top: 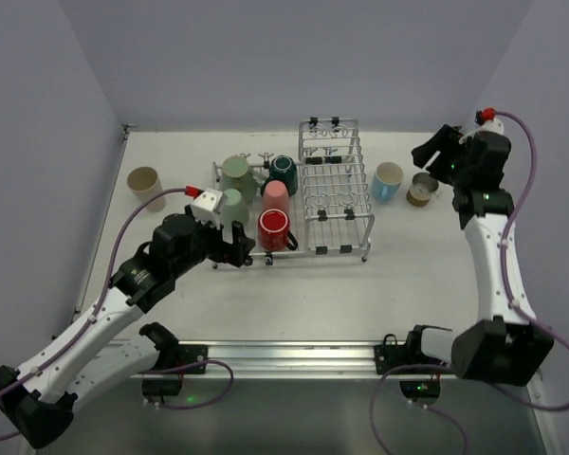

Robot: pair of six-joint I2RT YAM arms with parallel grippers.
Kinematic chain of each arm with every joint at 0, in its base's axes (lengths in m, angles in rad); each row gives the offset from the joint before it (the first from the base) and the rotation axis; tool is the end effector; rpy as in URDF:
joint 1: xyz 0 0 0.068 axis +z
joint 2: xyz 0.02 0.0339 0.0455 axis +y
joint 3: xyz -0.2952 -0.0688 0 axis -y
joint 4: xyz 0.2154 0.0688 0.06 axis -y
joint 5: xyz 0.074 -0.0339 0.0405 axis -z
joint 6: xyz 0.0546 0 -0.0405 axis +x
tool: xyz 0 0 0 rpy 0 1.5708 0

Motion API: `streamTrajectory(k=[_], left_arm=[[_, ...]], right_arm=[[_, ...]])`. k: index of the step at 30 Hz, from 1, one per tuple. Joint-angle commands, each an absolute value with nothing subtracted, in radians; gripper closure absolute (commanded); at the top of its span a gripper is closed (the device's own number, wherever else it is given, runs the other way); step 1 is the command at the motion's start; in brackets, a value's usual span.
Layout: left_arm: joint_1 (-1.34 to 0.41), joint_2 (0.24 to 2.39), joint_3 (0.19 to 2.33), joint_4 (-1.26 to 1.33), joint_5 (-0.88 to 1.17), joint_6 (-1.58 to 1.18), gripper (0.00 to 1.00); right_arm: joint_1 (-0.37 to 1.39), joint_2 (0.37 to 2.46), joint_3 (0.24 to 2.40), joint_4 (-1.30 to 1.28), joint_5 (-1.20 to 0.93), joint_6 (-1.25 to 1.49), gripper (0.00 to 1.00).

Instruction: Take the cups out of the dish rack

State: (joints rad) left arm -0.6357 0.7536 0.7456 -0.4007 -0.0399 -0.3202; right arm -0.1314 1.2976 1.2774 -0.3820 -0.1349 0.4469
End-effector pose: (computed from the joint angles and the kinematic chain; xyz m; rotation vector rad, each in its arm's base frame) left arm 0.1128 -0.0805 0.3227 0.2920 2.0046 -0.5759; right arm 0.2734 -0.0287 0.4032 0.4804 1.9257 0.3383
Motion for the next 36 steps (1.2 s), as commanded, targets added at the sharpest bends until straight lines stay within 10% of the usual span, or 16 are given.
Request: streamTrajectory(k=[1, 10, 36], left_arm=[[-0.65, 0.865, 0.819, -0.313, 0.077, -0.339, 0.0], [-0.719, 1.124, 0.907, -0.272, 0.008, -0.23, 0.0], [-0.678, 1.362, 0.991, -0.178, 0.112, 0.087, 0.0]], right_arm=[[-0.132, 1.121, 1.071, -0.172, -0.323, 0.544, 0.3], [-0.13, 0.772, 0.758, -0.043, -0.497, 0.624, 0.07], [-0.13, 0.707, 0.741, -0.063, -0.634, 0.595, 0.01]])
